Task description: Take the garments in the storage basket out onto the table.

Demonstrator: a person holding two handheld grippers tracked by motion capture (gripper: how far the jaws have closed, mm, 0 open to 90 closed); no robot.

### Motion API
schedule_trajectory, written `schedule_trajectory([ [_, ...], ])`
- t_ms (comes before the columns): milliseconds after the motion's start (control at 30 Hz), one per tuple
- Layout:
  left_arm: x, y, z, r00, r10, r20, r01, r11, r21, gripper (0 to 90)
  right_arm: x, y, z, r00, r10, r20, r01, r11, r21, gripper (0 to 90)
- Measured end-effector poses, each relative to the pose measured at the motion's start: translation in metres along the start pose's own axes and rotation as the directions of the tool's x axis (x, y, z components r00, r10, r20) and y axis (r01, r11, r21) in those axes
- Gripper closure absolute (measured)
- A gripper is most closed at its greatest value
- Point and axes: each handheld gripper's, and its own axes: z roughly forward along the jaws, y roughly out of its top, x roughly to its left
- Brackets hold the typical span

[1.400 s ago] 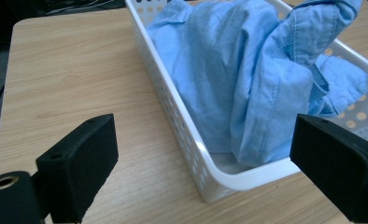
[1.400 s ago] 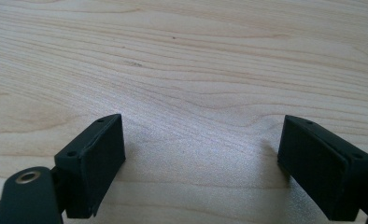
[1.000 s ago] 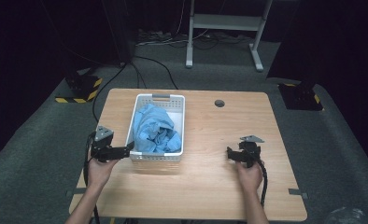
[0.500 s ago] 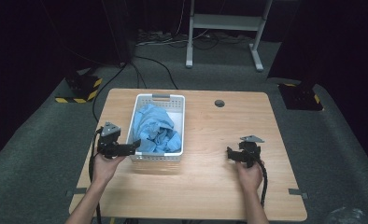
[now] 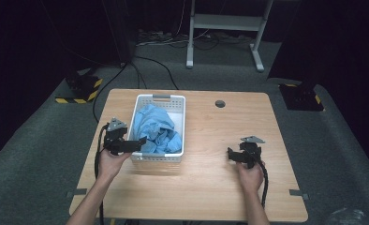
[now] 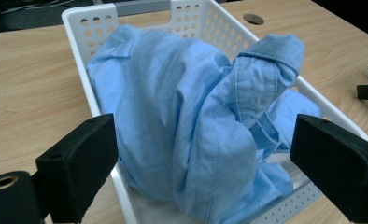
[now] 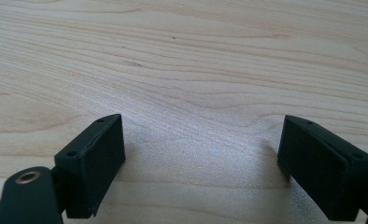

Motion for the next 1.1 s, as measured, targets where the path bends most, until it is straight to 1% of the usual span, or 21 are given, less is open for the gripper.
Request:
schedule_trajectory([
  [233,0.000,0.002,0.009,1.0000,-0.007,0.006,0.007,0.9999,0.013,9.8,0.000,0.000,0.000,1.0000,0.000,0.000,0.000,1.000,0.000,14.5],
  [400,0.000,0.002,0.012,0.9999,-0.014,0.008,0.014,0.9999,0.006,10.7,0.000,0.000,0.000,1.0000,0.000,0.000,0.000,1.000,0.000,14.5],
  [500,-0.001,0.004,0.016,0.9999,-0.007,0.008,0.007,0.9998,0.020,11.0,0.000,0.000,0.000,1.0000,0.000,0.000,0.000,1.000,0.000,14.5],
  [667,-0.003,0.008,0.022,0.9999,-0.005,0.011,0.005,0.9998,0.020,11.2,0.000,0.000,0.000,1.0000,0.000,0.000,0.000,1.000,0.000,14.5],
  [867,-0.004,0.010,0.031,0.9999,-0.007,0.013,0.006,0.9992,0.040,11.2,0.000,0.000,0.000,1.0000,0.000,0.000,0.000,1.000,0.000,14.5],
  [900,-0.004,0.011,0.033,0.9998,-0.015,0.012,0.014,0.9991,0.041,11.2,0.000,0.000,0.000,1.0000,0.000,0.000,0.000,1.000,0.000,14.5],
  [1100,-0.004,0.012,0.037,0.9999,-0.017,0.002,0.017,0.9984,0.054,11.4,0.000,0.000,0.000,1.0000,0.000,0.000,0.000,1.000,0.000,14.5],
])
